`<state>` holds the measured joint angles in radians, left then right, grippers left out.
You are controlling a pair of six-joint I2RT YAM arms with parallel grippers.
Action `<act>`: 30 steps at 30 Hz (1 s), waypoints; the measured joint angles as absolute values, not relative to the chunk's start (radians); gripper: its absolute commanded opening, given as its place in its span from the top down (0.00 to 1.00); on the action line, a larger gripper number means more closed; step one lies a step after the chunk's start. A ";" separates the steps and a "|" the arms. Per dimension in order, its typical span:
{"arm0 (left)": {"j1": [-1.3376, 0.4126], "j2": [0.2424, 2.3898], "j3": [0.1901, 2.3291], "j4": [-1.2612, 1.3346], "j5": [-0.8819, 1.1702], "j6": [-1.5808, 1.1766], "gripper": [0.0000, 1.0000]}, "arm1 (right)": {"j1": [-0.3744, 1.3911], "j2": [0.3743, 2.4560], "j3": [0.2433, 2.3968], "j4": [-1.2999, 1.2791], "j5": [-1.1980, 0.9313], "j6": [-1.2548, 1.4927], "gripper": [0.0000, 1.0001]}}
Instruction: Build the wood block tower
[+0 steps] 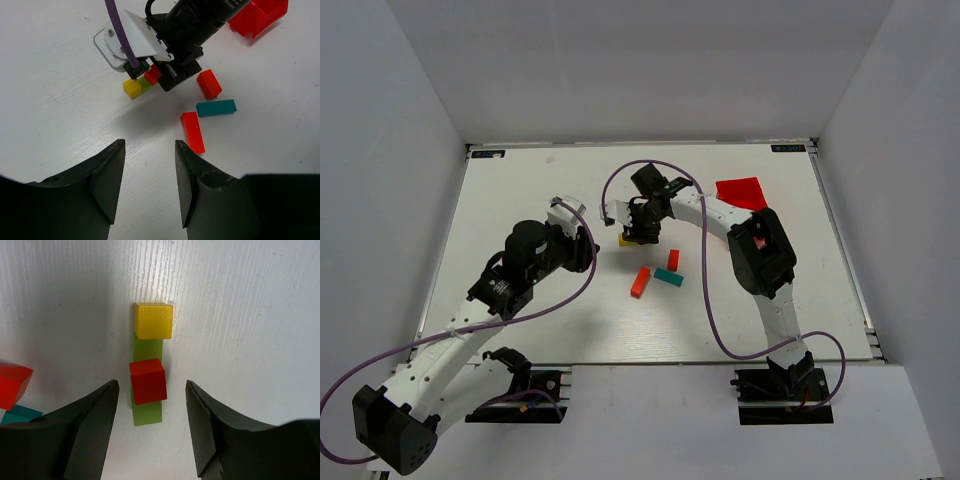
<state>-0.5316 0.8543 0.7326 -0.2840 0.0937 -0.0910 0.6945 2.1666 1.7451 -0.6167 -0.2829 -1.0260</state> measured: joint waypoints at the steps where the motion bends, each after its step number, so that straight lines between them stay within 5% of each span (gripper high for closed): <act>1: -0.532 0.854 0.733 -0.284 0.094 -0.091 0.45 | 0.694 2.167 1.745 -0.616 -0.283 -1.025 0.38; 30: -0.532 0.854 0.733 -0.284 0.094 -0.091 0.45 | 0.695 2.167 1.745 -0.573 -0.266 -0.999 0.38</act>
<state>-0.5316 0.8543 0.7326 -0.2840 0.0937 -0.0910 0.6952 2.1666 1.7447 -0.5728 -0.2661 -0.9993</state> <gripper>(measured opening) 0.548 0.623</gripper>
